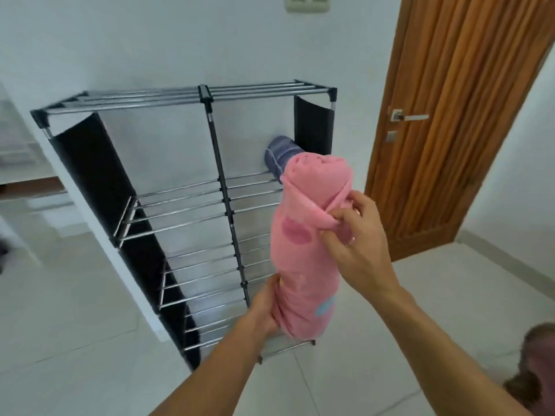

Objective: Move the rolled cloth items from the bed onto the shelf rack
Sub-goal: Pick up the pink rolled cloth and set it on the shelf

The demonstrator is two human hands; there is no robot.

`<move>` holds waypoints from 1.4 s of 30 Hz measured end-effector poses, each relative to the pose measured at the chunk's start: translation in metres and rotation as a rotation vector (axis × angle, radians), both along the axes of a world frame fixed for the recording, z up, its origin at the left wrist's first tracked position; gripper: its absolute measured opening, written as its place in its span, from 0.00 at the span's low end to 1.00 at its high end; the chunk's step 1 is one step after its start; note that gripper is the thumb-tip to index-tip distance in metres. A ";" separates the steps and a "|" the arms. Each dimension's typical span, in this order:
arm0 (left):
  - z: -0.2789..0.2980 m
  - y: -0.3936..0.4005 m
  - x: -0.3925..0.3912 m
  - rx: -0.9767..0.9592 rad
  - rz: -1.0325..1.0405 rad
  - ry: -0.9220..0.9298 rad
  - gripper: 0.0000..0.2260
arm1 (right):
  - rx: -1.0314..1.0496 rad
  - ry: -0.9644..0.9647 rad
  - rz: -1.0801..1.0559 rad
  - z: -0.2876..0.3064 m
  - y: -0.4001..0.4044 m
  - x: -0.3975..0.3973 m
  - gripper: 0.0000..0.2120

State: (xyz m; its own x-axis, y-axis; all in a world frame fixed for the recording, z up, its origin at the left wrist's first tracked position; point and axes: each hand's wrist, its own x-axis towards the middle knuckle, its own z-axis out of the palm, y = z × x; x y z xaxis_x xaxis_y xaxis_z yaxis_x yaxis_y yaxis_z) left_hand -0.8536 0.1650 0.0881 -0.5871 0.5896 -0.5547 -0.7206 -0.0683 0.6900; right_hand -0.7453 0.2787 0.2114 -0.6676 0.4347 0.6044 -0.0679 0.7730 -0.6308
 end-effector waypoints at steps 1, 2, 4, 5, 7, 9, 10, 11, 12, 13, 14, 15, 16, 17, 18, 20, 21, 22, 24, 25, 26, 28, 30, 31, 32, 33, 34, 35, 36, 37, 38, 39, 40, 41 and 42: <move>0.002 0.001 -0.012 0.018 0.030 -0.016 0.17 | 0.005 -0.012 0.033 0.005 0.004 -0.019 0.08; 0.006 0.003 -0.023 0.031 0.056 -0.029 0.16 | 0.011 -0.020 0.067 0.010 0.009 -0.039 0.08; 0.012 0.008 -0.049 0.049 0.091 -0.031 0.17 | 0.037 -0.031 0.120 0.019 0.021 -0.080 0.08; 0.014 0.012 -0.062 0.079 0.104 -0.029 0.19 | 0.053 -0.035 0.132 0.023 0.027 -0.101 0.09; 0.019 0.021 -0.092 0.092 0.140 -0.010 0.20 | 0.081 -0.055 0.148 0.032 0.038 -0.148 0.10; 0.023 0.030 -0.117 0.105 0.158 -0.002 0.18 | 0.104 -0.103 0.142 0.037 0.046 -0.195 0.12; 0.023 0.033 -0.130 0.112 0.161 0.002 0.16 | 0.109 -0.134 0.135 0.039 0.049 -0.216 0.12; 0.025 0.037 -0.143 0.113 0.164 0.007 0.16 | 0.116 -0.164 0.133 0.041 0.053 -0.238 0.13; 0.027 0.040 -0.156 0.103 0.177 0.017 0.16 | 0.120 -0.190 0.131 0.043 0.057 -0.259 0.13; 0.028 0.044 -0.167 0.111 0.184 0.010 0.16 | 0.113 -0.214 0.124 0.045 0.060 -0.276 0.13; 0.028 0.046 -0.179 0.134 0.181 -0.002 0.16 | 0.102 -0.234 0.114 0.047 0.063 -0.292 0.13; 0.027 0.048 -0.190 0.148 0.181 -0.003 0.18 | 0.093 -0.246 0.109 0.049 0.067 -0.306 0.15; 0.025 0.050 -0.200 0.128 0.185 0.002 0.19 | 0.081 -0.259 0.105 0.050 0.070 -0.318 0.17; 0.025 0.050 -0.207 0.099 0.188 0.010 0.19 | 0.062 -0.278 0.097 0.050 0.074 -0.328 0.20; 0.023 0.050 -0.213 0.088 0.182 0.014 0.18 | 0.049 -0.304 0.086 0.048 0.078 -0.336 0.24; 0.016 0.048 -0.219 0.097 0.143 -0.008 0.17 | 0.060 -0.371 0.078 0.038 0.082 -0.348 0.29; 0.014 0.047 -0.219 0.089 0.126 -0.027 0.18 | 0.075 -0.399 0.087 0.032 0.083 -0.352 0.32; 0.011 0.045 -0.220 0.070 0.118 -0.040 0.17 | 0.087 -0.418 0.104 0.026 0.082 -0.356 0.34; 0.007 0.042 -0.221 0.057 0.115 -0.048 0.16 | 0.096 -0.441 0.142 0.018 0.078 -0.364 0.37; 0.006 0.042 -0.221 0.045 0.101 -0.047 0.16 | 0.096 -0.449 0.154 0.016 0.077 -0.368 0.39; 0.005 0.042 -0.220 0.024 0.088 -0.042 0.16 | 0.089 -0.454 0.159 0.013 0.076 -0.370 0.40; 0.007 0.037 -0.217 -0.024 0.018 -0.024 0.17 | 0.060 -0.456 0.143 0.009 0.077 -0.370 0.42; 0.010 0.027 -0.215 -0.117 -0.101 0.038 0.19 | 0.046 -0.505 0.098 0.002 0.080 -0.364 0.42; 0.013 0.022 -0.215 -0.181 -0.148 0.084 0.19 | 0.045 -0.562 0.077 -0.002 0.082 -0.361 0.43; 0.017 0.017 -0.216 -0.245 -0.167 0.144 0.18 | 0.039 -0.624 0.059 -0.005 0.083 -0.359 0.43; 0.022 0.013 -0.217 -0.304 -0.166 0.223 0.17 | 0.028 -0.676 0.048 -0.008 0.084 -0.356 0.44; 0.026 0.011 -0.219 -0.349 -0.148 0.307 0.14 | 0.021 -0.714 0.043 -0.009 0.085 -0.353 0.45; 0.031 0.011 -0.221 -0.362 -0.122 0.377 0.11 | 0.019 -0.740 0.041 -0.009 0.085 -0.351 0.45; 0.035 0.012 -0.224 -0.350 -0.084 0.429 0.09 | 0.021 -0.758 0.039 -0.008 0.085 -0.350 0.45; 0.040 0.015 -0.226 -0.320 -0.040 0.462 0.08 | 0.022 -0.773 0.038 -0.007 0.085 -0.349 0.45; 0.045 0.018 -0.227 -0.284 0.002 0.477 0.07 | 0.017 -0.788 0.036 -0.007 0.085 -0.348 0.45; 0.049 0.023 -0.227 -0.250 0.039 0.472 0.08 | 0.007 -0.804 0.035 -0.007 0.086 -0.347 0.45; 0.052 0.028 -0.228 -0.220 0.064 0.452 0.10 | -0.008 -0.822 0.035 -0.007 0.087 -0.347 0.45; 0.055 0.033 -0.229 -0.200 0.078 0.423 0.12 | -0.025 -0.838 0.037 -0.007 0.088 -0.346 0.46; 0.057 0.037 -0.231 -0.187 0.090 0.390 0.14 | -0.041 -0.849 0.040 -0.007 0.090 -0.345 0.45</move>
